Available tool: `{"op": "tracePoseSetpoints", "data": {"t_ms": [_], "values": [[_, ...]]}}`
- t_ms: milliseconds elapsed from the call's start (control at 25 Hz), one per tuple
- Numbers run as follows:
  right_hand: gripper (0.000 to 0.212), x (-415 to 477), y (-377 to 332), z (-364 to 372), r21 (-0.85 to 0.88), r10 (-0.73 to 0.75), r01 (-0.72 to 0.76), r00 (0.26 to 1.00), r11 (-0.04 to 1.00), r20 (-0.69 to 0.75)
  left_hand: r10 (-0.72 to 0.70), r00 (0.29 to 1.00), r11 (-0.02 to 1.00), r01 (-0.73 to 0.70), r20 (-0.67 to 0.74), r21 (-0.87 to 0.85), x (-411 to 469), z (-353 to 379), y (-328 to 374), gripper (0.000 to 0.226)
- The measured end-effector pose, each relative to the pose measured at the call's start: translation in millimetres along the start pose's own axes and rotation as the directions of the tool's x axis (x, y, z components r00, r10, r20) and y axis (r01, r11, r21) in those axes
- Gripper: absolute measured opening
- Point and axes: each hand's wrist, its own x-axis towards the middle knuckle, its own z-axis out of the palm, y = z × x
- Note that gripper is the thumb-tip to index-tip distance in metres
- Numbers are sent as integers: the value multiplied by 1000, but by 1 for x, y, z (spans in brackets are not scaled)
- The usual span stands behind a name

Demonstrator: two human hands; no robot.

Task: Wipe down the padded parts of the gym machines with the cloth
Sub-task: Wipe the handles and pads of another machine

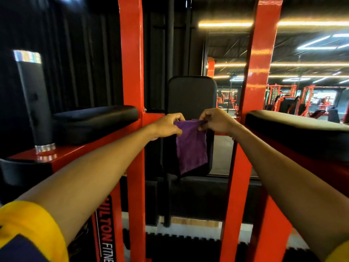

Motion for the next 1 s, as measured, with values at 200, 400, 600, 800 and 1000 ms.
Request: {"op": "tracePoseSetpoints", "data": {"t_ms": [200, 400, 600, 800, 1000], "values": [[16, -45, -21, -18, -104, 54, -34, 979, 994, 195, 57, 997, 989, -63, 42, 135, -27, 9, 4, 30], [18, -105, -34, -33, -175, 121, -94, 981, 980, 149, 51, 991, 964, -82, 126, 253, -58, 32, 20, 24], [24, -205, -47, -61, -218, 206, -182, 974, 959, 95, 95, 971, 964, -144, 220, 223, -112, 69, 75, 27], [22, -321, -73, -103, -193, 297, -282, 953, 940, 53, 225, 903, 938, -302, 367, 168, -166, 115, 139, 27], [19, -426, -116, -165, -181, 454, -442, 891, 878, 27, 372, 778, 905, -426, 506, -11, -206, 150, 211, 32]]}}
